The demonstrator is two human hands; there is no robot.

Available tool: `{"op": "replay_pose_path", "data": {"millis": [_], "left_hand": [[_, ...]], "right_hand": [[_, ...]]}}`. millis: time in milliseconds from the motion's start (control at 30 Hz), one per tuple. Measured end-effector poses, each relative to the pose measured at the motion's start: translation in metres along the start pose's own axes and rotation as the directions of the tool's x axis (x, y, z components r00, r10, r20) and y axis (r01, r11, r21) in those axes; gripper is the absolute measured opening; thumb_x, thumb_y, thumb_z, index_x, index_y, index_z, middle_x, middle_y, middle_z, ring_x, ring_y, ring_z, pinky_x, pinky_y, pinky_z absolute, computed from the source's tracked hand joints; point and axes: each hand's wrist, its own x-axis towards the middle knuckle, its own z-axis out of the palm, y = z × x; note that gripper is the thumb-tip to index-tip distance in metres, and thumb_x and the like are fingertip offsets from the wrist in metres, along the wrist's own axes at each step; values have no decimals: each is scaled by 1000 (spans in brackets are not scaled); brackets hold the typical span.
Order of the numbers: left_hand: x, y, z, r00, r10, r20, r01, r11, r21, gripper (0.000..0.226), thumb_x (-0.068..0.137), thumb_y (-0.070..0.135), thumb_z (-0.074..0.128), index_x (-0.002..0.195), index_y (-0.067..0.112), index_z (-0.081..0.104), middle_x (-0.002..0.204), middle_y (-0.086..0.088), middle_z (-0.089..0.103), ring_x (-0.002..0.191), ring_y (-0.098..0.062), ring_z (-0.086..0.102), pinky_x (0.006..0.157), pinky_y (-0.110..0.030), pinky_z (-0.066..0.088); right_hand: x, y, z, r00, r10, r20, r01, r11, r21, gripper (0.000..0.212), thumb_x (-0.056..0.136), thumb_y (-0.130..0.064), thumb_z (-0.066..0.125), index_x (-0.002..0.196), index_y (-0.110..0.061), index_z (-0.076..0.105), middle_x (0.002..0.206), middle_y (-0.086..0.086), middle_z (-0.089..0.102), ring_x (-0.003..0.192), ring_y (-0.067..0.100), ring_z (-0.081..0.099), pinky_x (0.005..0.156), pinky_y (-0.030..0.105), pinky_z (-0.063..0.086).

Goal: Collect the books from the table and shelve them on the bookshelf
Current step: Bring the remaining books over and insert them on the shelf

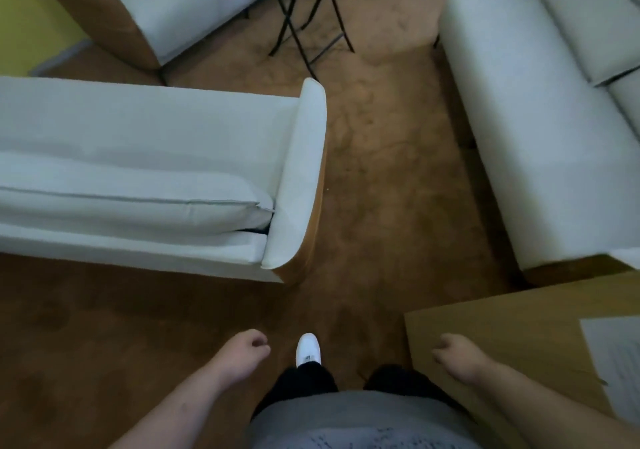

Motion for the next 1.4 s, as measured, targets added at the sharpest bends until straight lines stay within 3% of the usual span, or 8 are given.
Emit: {"op": "replay_pose_path", "data": {"millis": [67, 400, 567, 733, 967, 1133, 1300, 1400], "left_hand": [[21, 27, -22, 999, 35, 24, -36, 998, 43, 35, 98, 25, 56, 132, 18, 59, 131, -1, 60, 115, -13, 55, 90, -23, 43], [124, 180, -63, 984, 148, 98, -160, 979, 129, 33, 97, 26, 57, 129, 16, 62, 128, -2, 62, 117, -17, 57, 98, -27, 44], [179, 256, -81, 988, 137, 78, -146, 980, 133, 31, 98, 23, 54, 127, 14, 62, 125, -2, 61, 109, -13, 53, 93, -25, 41], [228, 325, -113, 996, 74, 45, -80, 986, 145, 31, 99, 24, 53, 127, 15, 60, 127, -2, 60, 109, -12, 54, 90, -23, 42], [293, 419, -160, 1000, 30, -6, -30, 994, 104, 30, 101, 30, 49, 126, 18, 60, 125, 0, 58, 113, -17, 56, 99, -34, 49], [339, 470, -186, 1000, -2, 25, -1, 993, 115, 19, 99, 26, 51, 112, 19, 63, 116, 0, 62, 104, -16, 58, 95, -35, 51], [405, 534, -220, 996, 41, 79, -53, 984, 168, 10, 99, 23, 52, 108, 23, 58, 117, 0, 60, 107, -16, 56, 90, -27, 44], [446, 582, -249, 991, 59, 118, -83, 974, 209, 12, 99, 25, 52, 110, 26, 57, 121, 0, 60, 107, -14, 56, 90, -25, 43]], "right_hand": [[3, -32, -10, 999, -33, -13, 34, 998, 58, 34, 101, -19, 55, 133, -9, 60, 130, 9, 63, 106, 18, 57, 93, 30, 47], [60, -119, -103, 997, -80, -2, 80, 987, 141, 26, 101, -20, 55, 124, -15, 65, 110, -3, 62, 97, 11, 58, 73, 20, 47], [127, -136, -175, 998, -57, 40, 56, 998, 32, 29, 102, -20, 52, 127, -12, 63, 127, 6, 64, 116, 20, 59, 101, 31, 48], [175, -163, -258, 993, -29, 115, 33, 999, -34, 33, 102, -22, 52, 134, -17, 59, 134, 5, 61, 123, 20, 58, 106, 34, 48], [227, -206, -378, 996, -40, -77, 50, 990, 129, 30, 102, -20, 54, 131, -16, 61, 130, 5, 64, 118, 19, 61, 97, 30, 49], [265, -219, -424, 998, 42, -56, -30, 978, 208, 27, 101, -18, 55, 127, -16, 63, 125, 4, 64, 117, 20, 61, 99, 34, 49], [313, -243, -480, 994, 105, -7, -102, 976, 190, 30, 101, -21, 54, 129, -15, 63, 108, -2, 62, 92, 9, 61, 70, 19, 46], [334, -280, -533, 990, 142, 7, -141, 977, 158, 35, 102, -22, 53, 135, -14, 58, 125, 4, 62, 106, 15, 62, 84, 23, 51]]}}
